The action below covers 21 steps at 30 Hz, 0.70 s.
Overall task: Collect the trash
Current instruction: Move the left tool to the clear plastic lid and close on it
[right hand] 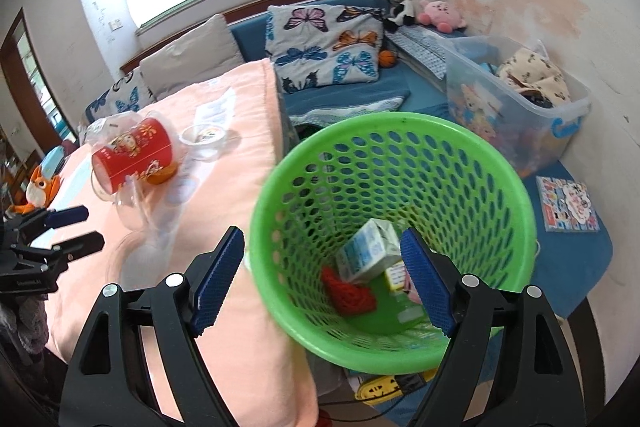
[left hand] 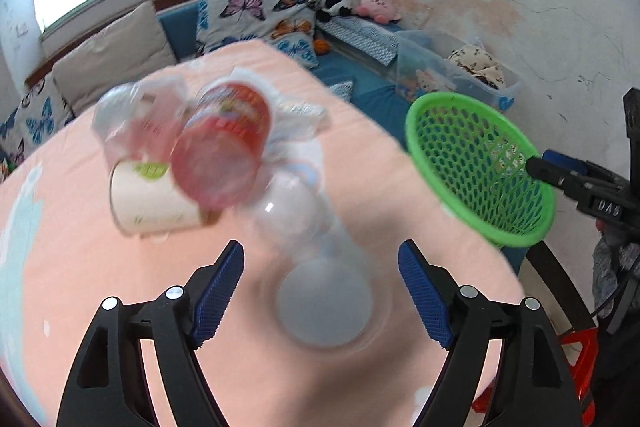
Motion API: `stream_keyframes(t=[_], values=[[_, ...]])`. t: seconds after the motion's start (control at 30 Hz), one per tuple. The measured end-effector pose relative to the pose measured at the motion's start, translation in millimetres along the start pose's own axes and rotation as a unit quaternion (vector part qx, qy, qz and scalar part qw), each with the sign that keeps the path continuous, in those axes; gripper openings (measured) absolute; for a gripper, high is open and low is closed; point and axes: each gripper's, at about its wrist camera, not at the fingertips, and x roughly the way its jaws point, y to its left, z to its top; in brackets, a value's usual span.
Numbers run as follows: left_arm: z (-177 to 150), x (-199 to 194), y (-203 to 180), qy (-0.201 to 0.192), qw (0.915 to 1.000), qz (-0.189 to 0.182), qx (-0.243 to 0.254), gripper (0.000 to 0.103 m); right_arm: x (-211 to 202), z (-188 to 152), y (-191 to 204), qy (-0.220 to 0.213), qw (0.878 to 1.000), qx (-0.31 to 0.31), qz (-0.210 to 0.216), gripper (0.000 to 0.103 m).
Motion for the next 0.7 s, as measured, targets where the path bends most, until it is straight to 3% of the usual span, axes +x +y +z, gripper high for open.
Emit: stream_keyframes(t=[0.2,0.7], values=[[-19,15,1,0.027,0.9996,-0.011,-0.004,0.088,5,2,10,0.004,1.0,-0.008,0.008,0.081],[-26,50,-8,0.064,0.9978,-0.008,0.019,0.093,15,0,14,0.015,1.0,-0.011,0.016,0.081]])
